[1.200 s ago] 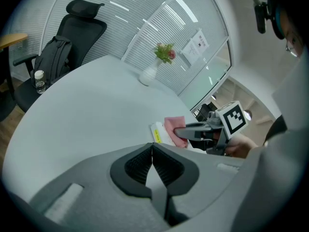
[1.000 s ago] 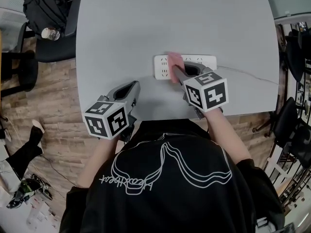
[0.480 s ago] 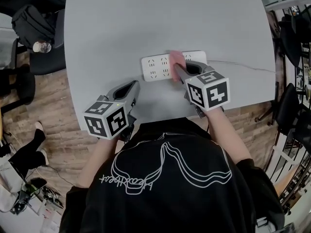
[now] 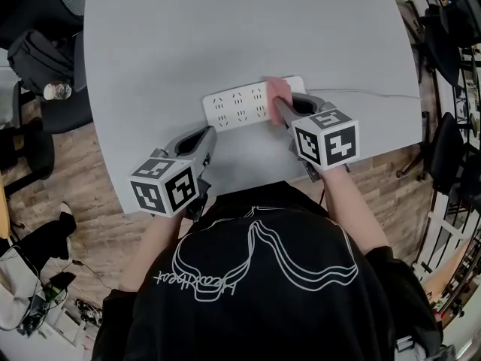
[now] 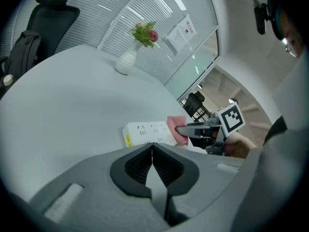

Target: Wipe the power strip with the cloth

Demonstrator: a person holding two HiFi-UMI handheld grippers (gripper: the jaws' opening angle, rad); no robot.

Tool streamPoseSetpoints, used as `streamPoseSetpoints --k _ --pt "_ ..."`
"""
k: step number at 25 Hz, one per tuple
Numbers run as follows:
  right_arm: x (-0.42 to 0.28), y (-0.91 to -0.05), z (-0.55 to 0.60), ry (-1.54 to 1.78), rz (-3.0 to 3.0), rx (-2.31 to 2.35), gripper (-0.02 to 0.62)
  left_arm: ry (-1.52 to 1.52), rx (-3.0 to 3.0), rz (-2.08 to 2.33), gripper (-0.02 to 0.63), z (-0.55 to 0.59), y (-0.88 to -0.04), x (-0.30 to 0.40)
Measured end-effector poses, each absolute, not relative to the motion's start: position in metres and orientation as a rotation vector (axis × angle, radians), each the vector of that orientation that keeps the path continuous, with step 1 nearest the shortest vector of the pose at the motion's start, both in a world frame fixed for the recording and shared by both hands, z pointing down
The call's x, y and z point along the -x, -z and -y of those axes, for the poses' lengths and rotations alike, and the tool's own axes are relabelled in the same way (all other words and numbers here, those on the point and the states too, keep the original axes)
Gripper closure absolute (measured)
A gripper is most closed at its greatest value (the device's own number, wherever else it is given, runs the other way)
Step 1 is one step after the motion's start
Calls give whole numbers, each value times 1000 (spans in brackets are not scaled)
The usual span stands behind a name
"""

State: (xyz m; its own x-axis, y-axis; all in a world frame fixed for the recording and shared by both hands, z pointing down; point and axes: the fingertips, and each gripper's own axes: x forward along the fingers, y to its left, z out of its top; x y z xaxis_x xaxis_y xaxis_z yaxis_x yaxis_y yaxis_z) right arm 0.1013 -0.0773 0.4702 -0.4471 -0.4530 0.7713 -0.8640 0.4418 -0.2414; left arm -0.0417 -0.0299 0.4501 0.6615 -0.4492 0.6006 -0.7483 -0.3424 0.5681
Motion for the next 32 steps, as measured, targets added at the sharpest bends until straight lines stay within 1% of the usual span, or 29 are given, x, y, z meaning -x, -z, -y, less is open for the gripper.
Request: streamPoseSetpoints --k 14,24,28,32 --pt "-162 -471 78 -882 1995 -1249 554 -455 -2040 865 592 37 -446 12" --pt "-185 -473 76 -855 1936 -1339 555 -448 -2066 872 592 33 -437 20" --pt "-188 -457 72 -845 1992 -1425 555 -426 -2095 891 592 24 -425 25" --pt "-171 -422 61 -779 2156 -1461 555 -385 -2136 921 592 11 -404 34"
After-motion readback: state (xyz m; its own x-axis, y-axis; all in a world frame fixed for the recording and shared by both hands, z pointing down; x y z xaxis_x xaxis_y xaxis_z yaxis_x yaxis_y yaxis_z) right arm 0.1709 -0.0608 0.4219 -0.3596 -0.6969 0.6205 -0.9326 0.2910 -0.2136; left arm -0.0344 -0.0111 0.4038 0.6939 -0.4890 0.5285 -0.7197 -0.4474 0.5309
